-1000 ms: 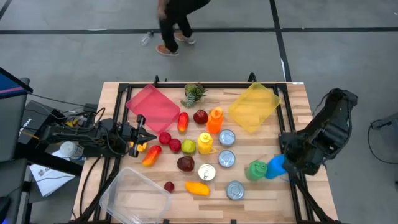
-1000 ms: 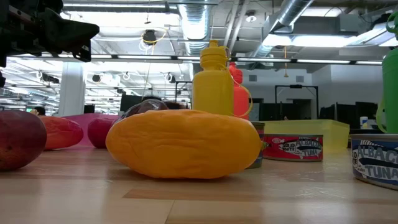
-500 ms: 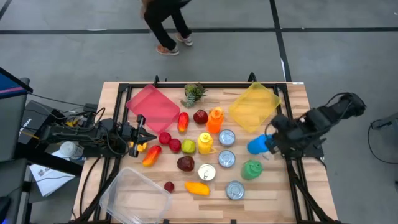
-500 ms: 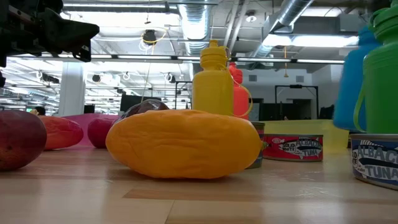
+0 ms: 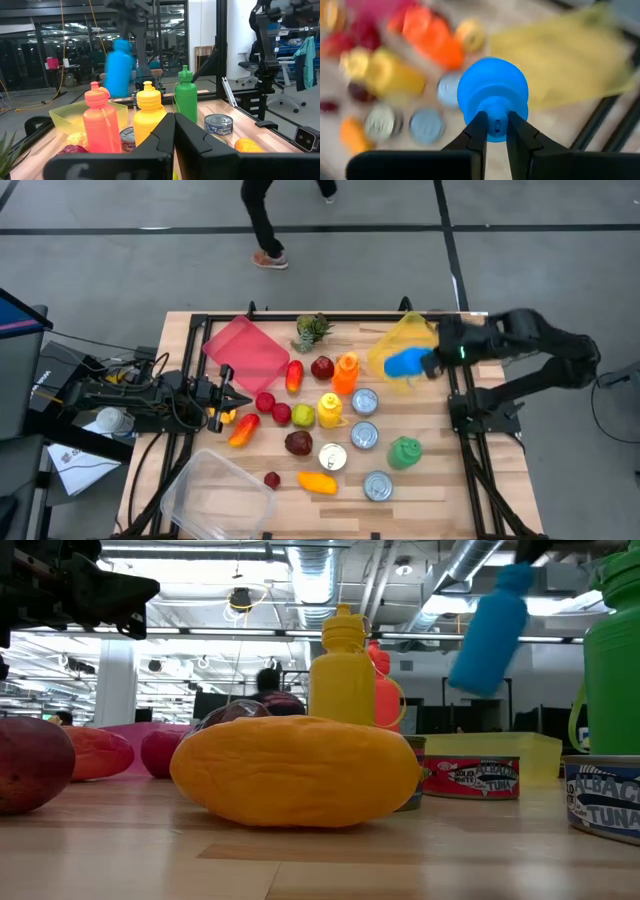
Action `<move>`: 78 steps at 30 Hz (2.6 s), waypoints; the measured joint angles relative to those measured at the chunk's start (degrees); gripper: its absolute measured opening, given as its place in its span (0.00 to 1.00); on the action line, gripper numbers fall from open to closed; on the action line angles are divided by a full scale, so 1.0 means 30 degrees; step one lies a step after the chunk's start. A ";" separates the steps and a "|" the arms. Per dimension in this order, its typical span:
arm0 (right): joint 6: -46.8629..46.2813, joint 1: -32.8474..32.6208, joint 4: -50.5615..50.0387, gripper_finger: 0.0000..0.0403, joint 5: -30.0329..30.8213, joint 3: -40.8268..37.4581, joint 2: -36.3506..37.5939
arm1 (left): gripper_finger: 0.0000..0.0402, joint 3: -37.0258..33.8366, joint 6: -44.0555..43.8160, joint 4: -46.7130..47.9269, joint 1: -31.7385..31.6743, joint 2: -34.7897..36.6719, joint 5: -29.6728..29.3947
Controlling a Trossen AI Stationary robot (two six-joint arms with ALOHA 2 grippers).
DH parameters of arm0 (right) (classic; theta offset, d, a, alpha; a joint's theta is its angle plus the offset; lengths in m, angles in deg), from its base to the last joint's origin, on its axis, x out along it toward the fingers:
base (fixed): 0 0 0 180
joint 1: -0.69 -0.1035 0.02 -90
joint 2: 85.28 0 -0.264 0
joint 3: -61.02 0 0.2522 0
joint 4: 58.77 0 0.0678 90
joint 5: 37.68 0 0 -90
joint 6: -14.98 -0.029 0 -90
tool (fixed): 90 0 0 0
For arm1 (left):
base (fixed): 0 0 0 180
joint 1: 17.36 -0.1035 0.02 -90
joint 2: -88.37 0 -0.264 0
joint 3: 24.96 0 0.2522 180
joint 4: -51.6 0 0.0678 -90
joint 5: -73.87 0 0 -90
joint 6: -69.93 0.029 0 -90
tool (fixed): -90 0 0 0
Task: Pick & Place Food Item
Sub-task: Put the blue tumbler into the yellow bin
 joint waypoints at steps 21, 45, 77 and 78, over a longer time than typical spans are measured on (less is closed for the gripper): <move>1.4994 1.5766 0.1295 0.09 -0.4096 0.1784 -0.5852 | 0.00 -0.0003 -0.0006 -0.0004 0.0001 0.0000 -0.0003; 1.7538 1.8202 0.2929 0.09 -0.5329 0.1756 -0.9085 | 0.00 -0.0007 -0.0007 0.0003 -0.0004 0.0000 -0.0007; 1.8554 1.8421 0.4850 0.13 -0.5447 -0.0452 -0.8564 | 0.00 0.0000 -0.0007 0.0004 -0.0002 0.0000 -0.0216; 1.8552 1.8421 0.4949 0.13 -0.5439 -0.0445 -0.8430 | 0.00 -0.0006 0.0000 -0.0002 -0.0002 0.0000 -0.0357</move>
